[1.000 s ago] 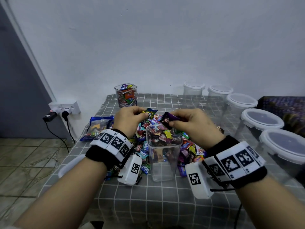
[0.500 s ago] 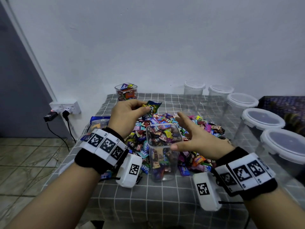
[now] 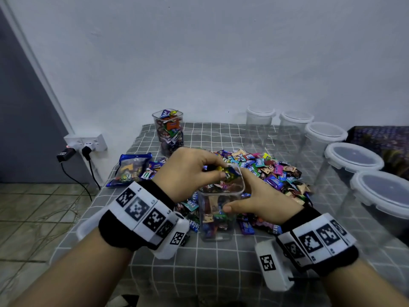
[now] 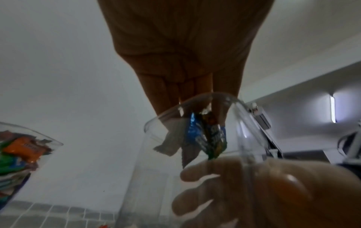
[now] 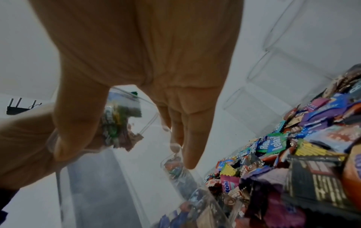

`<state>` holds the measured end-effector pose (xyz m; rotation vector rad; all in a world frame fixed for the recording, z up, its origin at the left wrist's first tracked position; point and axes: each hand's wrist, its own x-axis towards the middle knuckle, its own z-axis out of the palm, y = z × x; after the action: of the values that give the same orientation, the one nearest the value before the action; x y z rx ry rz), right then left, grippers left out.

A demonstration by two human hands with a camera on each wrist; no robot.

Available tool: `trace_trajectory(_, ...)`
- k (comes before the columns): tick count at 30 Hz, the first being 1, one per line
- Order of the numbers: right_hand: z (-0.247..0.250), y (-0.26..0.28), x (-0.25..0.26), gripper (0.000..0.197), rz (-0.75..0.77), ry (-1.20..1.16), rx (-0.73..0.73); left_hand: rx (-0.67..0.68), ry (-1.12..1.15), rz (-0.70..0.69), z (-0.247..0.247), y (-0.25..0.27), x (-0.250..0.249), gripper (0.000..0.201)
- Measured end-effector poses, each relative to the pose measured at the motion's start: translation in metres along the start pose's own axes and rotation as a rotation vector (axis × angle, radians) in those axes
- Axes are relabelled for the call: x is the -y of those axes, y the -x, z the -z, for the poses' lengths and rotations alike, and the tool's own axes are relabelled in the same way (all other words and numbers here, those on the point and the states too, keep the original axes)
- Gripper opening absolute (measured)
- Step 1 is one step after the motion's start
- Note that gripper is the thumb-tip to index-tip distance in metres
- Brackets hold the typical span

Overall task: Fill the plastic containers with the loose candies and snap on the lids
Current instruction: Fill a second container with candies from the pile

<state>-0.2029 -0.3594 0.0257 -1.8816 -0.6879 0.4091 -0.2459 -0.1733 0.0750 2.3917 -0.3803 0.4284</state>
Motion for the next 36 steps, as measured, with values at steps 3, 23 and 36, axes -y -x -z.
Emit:
trace_trajectory(3,-0.001,-0.001,-0.003,0.067,0.007,-0.005,-0.003,0.043,-0.128,-0.074,-0.002,0.004,0.001,0.03)
trace_trajectory(23,0.014,-0.004,-0.023,0.126,-0.113,0.507,0.116,-0.173,0.261,0.248,0.01,-0.001,0.04,0.026)
trace_trajectory(36,0.011,-0.039,-0.038,0.113,-0.373,1.037,0.193,0.633,-0.543,0.556,-0.038,-0.004,0.113,0.105)
